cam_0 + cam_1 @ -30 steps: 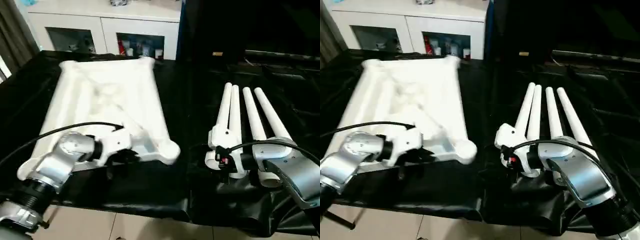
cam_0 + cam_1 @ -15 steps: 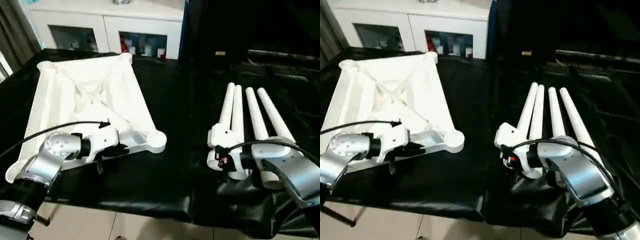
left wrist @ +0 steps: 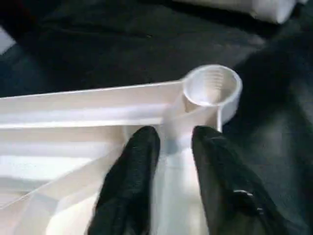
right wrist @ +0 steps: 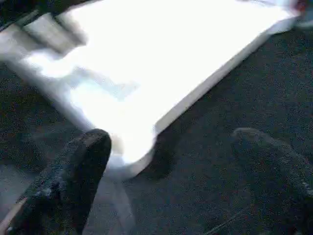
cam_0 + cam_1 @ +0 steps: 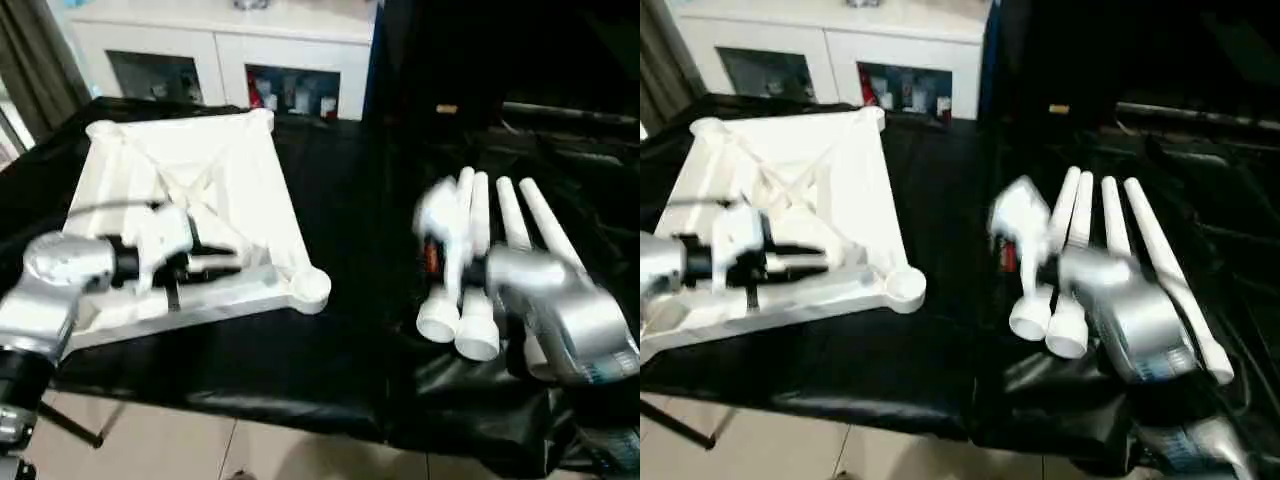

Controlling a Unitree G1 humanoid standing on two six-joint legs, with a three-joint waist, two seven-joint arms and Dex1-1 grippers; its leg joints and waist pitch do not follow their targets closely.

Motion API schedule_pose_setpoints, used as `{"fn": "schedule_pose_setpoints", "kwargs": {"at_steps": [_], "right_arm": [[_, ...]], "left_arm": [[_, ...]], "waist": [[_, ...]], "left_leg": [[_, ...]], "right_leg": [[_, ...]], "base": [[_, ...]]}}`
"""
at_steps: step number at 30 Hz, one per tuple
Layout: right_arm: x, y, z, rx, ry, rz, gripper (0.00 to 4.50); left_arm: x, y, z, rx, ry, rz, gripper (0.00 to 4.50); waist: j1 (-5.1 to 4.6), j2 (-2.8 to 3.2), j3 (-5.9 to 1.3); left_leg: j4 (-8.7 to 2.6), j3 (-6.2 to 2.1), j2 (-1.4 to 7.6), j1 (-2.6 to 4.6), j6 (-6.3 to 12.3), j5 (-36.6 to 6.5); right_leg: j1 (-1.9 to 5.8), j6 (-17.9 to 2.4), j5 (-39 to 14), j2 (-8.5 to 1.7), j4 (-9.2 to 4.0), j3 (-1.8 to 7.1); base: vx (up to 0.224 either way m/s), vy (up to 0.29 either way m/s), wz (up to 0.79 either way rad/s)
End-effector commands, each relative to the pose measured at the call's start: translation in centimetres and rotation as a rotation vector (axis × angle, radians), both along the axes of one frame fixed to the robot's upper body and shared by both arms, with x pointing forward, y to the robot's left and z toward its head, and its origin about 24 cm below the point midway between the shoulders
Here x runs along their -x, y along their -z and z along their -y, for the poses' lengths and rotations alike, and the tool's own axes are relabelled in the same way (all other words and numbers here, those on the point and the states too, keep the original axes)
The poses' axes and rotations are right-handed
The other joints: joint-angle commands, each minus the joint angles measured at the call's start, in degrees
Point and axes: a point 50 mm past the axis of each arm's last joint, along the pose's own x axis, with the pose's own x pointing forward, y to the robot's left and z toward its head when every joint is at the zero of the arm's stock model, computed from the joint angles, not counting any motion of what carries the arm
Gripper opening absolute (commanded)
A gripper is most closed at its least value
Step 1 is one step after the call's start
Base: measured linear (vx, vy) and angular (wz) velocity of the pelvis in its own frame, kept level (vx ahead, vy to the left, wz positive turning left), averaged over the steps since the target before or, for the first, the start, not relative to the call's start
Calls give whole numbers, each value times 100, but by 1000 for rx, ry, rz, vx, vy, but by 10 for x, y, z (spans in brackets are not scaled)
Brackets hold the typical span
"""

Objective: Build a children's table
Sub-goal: Move table base, then pick table leg

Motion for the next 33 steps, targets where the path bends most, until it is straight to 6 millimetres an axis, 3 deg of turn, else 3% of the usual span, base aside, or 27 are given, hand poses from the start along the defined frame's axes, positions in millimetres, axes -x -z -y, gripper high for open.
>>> {"fn": "schedule_pose_setpoints", "kwargs": {"at_steps": [1, 2, 5, 6, 9, 11, 12, 15, 18, 21, 25, 33], "right_arm": [[-15, 1, 15, -5, 221, -42, 450], [-20, 1, 18, -11, 284, -52, 450], [-28, 3, 26, -15, 404, -84, 450], [-28, 5, 28, -3, 429, -98, 450], [-29, 9, 33, 15, 472, -120, 450], [-31, 10, 37, 19, 525, -127, 450], [-34, 10, 40, 17, 571, -130, 450], [-35, 9, 42, 34, 598, -140, 450], [-33, 6, 42, 36, 645, -259, 450], [-30, 8, 40, 29, 642, -338, 450], [-24, 25, 40, 91, 679, -489, 450], [-23, 29, 42, 115, 744, -530, 450]], "left_arm": [[-2, -10, 4, 6, -15, 26, 184], [-1, -11, 8, 13, -9, 21, 193], [2, -11, 26, 62, 22, 5, 204], [3, -11, 32, 77, 38, -3, 216], [5, -11, 42, 96, 67, -11, 242], [7, -10, 48, 105, 77, -15, 258], [7, -9, 50, 101, 82, -18, 269], [8, -9, 52, 94, 89, -20, 288], [9, -11, 57, 73, 94, -6, 325], [9, -12, 59, 64, 105, -5, 348], [19, -11, 72, 63, 190, -70, 348], [24, -13, 82, 57, 238, -91, 348]], "waist": [[-16, 46, -351], [-8, -1, -358], [36, 12, -374], [33, -43, -380], [40, -36, -386], [36, -69, -383], [20, -44, -380], [-6, -65, -377], [-23, -43, -374], [10, -37, -385], [35, -31, -385], [39, -38, -370]], "left_leg": [[-500, -134, 370, 102, -231, -713], [-499, -114, 374, 117, -248, -670], [-489, -105, 375, 101, -270, -385], [-492, -96, 372, 71, -237, -273], [-475, -92, 356, 55, -152, -161], [-468, -85, 347, 47, -133, -138], [-468, -90, 341, 39, -140, -143], [-468, -86, 336, 45, -161, -171], [-472, -89, 335, 59, -173, -116], [-466, -87, 342, 64, -198, -68], [-469, -81, 345, 75, -283, -66], [-489, -84, 337, 66, -424, -262]], "right_leg": [[207, -1401, -619, -503, -415, 332], [197, -1388, -523, -494, -417, 333], [228, -1396, -155, -505, -376, 326], [260, -1380, 50, -497, -352, 326], [272, -1356, 164, -510, -348, 328], [283, -1325, 155, -507, -358, 334], [289, -1314, 106, -508, -359, 337], [287, -1297, 58, -480, -369, 332], [288, -1302, 123, -452, -363, 338], [288, -1311, 262, -464, -348, 332], [276, -1344, 296, -471, -341, 327], [283, -1205, -10, -470, -370, 336]], "base": [[0, 0, 0], [0, 0, 0], [0, 0, 0], [0, 0, 0], [0, 0, 0], [0, 0, 0], [0, 0, 0], [0, 0, 0], [0, 0, 0], [0, 0, 0], [0, 0, 0], [0, 0, 0]]}}
